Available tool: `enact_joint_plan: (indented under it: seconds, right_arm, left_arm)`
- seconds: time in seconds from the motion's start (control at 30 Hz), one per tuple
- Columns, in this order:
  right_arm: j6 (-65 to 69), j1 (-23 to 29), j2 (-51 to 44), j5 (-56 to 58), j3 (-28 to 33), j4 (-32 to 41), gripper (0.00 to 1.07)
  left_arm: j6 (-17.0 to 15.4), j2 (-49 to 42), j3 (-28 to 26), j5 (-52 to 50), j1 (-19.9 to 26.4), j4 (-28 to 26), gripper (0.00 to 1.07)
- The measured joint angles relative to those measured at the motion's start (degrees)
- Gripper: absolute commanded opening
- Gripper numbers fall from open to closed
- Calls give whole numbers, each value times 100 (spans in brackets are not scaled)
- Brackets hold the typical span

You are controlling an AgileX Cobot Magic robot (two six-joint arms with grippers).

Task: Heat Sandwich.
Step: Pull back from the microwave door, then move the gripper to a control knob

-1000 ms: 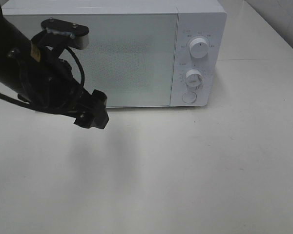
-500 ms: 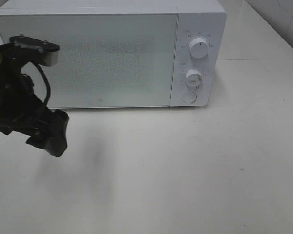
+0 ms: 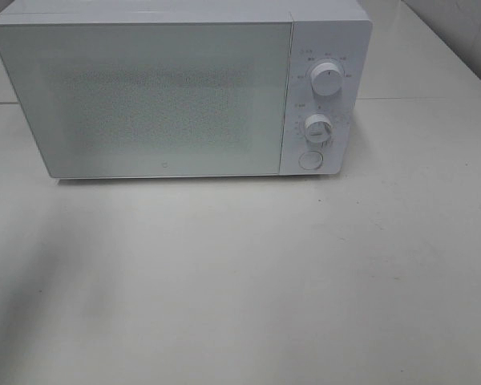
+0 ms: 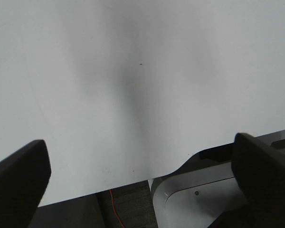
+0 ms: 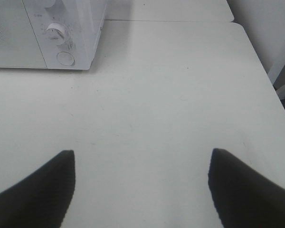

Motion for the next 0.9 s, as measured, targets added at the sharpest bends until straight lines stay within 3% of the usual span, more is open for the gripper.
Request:
enact_joint_plan:
  seconds: [0.33, 0.9]
  right_arm:
    - [0, 0, 0, 0, 0, 0, 75]
    - [0, 0, 0, 0, 0, 0, 75]
  left_arm:
    - [178, -550, 218, 338, 1249, -63, 98]
    - [183, -2779, 1473, 355, 1312, 178, 98]
